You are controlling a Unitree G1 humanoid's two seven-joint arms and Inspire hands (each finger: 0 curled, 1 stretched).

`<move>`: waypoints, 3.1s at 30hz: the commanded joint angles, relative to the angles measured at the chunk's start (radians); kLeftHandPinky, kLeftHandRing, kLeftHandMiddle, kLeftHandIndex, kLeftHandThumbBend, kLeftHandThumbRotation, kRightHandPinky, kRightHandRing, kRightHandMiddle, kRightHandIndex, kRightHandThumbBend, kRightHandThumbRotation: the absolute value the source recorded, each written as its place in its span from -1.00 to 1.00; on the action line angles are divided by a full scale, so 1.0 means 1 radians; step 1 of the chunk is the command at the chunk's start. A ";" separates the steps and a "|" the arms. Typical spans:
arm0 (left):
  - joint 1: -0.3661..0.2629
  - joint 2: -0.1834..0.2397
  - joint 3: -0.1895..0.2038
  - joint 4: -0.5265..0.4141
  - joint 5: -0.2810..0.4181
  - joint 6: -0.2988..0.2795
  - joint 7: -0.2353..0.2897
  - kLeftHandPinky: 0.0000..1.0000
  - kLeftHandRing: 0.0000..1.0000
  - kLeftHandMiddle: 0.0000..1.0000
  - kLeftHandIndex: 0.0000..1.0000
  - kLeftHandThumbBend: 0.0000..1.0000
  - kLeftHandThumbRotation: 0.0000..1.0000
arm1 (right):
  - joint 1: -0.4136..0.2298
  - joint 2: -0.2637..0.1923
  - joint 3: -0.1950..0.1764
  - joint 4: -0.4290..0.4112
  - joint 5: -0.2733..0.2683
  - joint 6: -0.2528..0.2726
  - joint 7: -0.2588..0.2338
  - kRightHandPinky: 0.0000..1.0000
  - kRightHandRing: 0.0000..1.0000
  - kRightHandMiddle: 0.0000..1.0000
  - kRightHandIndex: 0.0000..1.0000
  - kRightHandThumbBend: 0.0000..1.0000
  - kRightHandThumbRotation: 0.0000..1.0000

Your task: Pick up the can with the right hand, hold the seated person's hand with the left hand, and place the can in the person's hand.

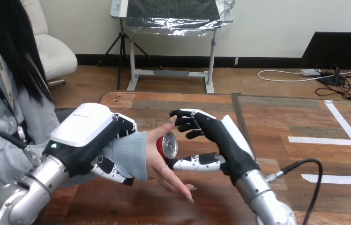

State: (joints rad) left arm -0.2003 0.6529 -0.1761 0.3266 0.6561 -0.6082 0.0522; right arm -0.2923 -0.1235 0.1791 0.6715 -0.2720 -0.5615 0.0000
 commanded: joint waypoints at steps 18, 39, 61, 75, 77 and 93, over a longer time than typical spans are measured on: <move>0.031 -0.018 0.034 -0.083 -0.033 -0.104 0.088 -0.26 -0.23 -0.11 0.00 0.95 -0.80 | -0.116 -0.081 -0.062 -0.007 0.062 -0.056 0.061 0.36 0.50 0.53 0.57 0.68 -0.65; 0.092 -0.025 0.067 -0.108 -0.041 -0.139 0.129 -0.30 -0.21 -0.08 0.03 0.92 -0.79 | -0.113 -0.136 -0.087 -0.036 0.093 -0.031 0.087 0.31 0.50 0.54 0.58 0.64 -0.62; 0.182 -0.111 0.114 -0.142 -0.133 -0.170 0.202 -0.04 0.06 0.20 0.28 0.87 -0.72 | -0.037 -0.134 -0.155 -0.167 0.248 -0.065 0.174 0.29 0.51 0.54 0.61 0.65 -0.49; 0.208 -0.225 0.154 -0.099 -0.173 -0.349 0.333 0.22 0.43 0.53 0.58 0.85 -0.38 | 0.044 -0.099 -0.167 -0.249 0.332 -0.130 0.226 0.30 0.50 0.54 0.61 0.66 -0.34; 0.211 -0.234 0.154 -0.098 -0.179 -0.375 0.336 0.33 0.53 0.61 0.66 0.86 -0.27 | 0.051 -0.095 -0.166 -0.245 0.346 -0.160 0.240 0.31 0.50 0.54 0.61 0.65 -0.31; 0.221 -0.318 0.168 -0.094 -0.184 -0.504 0.344 0.65 0.78 0.85 0.87 0.96 0.08 | 0.101 -0.050 -0.157 -0.241 0.370 -0.261 0.280 0.36 0.51 0.53 0.65 0.73 -0.14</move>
State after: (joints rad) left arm 0.0498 0.3609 -0.0236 0.2377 0.4819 -1.0767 0.3919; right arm -0.1667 -0.1945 0.0257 0.4682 0.0898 -0.7762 0.2771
